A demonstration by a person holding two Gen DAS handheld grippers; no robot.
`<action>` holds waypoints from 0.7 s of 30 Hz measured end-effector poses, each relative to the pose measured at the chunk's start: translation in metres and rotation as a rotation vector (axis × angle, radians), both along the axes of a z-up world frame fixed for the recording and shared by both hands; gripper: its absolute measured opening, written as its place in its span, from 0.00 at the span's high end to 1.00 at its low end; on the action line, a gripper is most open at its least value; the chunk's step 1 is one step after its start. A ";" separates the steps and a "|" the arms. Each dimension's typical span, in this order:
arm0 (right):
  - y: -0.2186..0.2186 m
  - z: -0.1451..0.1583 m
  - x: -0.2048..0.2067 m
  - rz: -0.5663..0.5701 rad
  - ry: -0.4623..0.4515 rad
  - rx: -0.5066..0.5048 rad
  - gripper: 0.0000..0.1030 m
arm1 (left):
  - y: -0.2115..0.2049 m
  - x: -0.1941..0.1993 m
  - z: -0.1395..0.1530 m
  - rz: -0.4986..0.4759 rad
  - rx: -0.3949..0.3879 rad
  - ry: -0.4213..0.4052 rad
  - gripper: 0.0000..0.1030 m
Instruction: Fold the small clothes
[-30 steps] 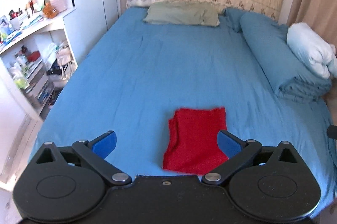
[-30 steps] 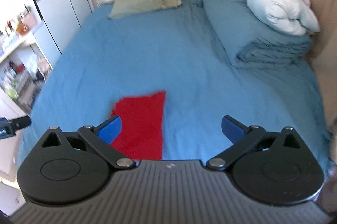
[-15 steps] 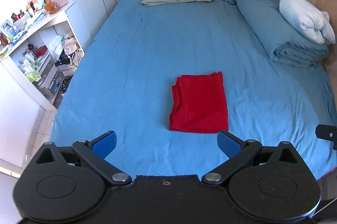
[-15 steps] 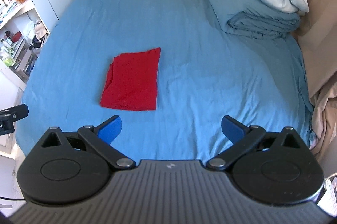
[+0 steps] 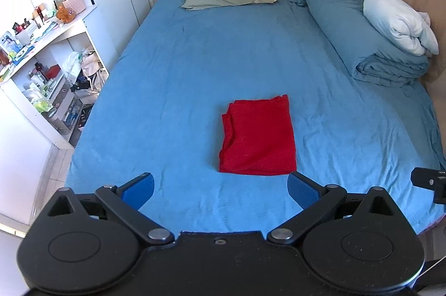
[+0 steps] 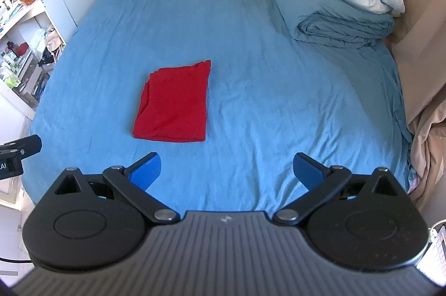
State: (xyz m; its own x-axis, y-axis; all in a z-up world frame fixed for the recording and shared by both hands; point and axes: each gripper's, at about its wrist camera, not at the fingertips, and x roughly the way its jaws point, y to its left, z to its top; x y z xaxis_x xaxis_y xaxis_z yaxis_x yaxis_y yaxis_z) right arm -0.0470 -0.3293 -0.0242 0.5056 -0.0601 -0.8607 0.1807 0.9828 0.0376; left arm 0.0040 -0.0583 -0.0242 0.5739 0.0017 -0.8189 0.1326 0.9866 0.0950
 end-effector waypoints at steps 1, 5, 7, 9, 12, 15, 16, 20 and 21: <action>0.000 0.001 0.000 -0.002 -0.002 0.000 0.00 | 0.000 0.000 0.000 -0.002 0.000 -0.001 0.00; -0.001 0.002 0.000 -0.008 -0.007 -0.002 0.00 | -0.001 0.000 0.002 -0.003 -0.004 -0.008 0.00; -0.002 0.002 0.000 -0.010 -0.007 0.000 0.00 | -0.001 0.000 0.002 -0.003 -0.005 -0.012 0.00; -0.002 0.003 0.000 -0.013 -0.006 0.001 0.00 | -0.001 0.000 0.002 -0.001 -0.006 -0.012 0.00; -0.003 0.004 0.001 -0.009 -0.006 -0.003 0.00 | 0.000 0.001 0.003 -0.001 -0.008 -0.012 0.00; -0.003 0.004 0.000 -0.011 -0.005 0.001 0.00 | -0.001 0.001 0.003 -0.002 -0.007 -0.013 0.00; -0.002 0.004 0.000 -0.012 -0.005 0.001 0.00 | -0.001 0.001 0.003 -0.003 -0.007 -0.012 0.00; -0.003 0.004 0.000 -0.012 -0.006 0.001 0.00 | -0.001 0.001 0.005 -0.010 -0.004 -0.014 0.00; -0.002 0.004 0.000 -0.013 -0.006 0.001 0.00 | 0.000 0.001 0.005 -0.011 -0.004 -0.015 0.00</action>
State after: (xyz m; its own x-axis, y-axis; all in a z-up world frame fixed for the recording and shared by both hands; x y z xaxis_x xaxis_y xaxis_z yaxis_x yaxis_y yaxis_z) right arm -0.0470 -0.3317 -0.0201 0.5102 -0.0653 -0.8576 0.1928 0.9804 0.0401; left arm 0.0051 -0.0584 -0.0187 0.5858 -0.0075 -0.8104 0.1421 0.9854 0.0936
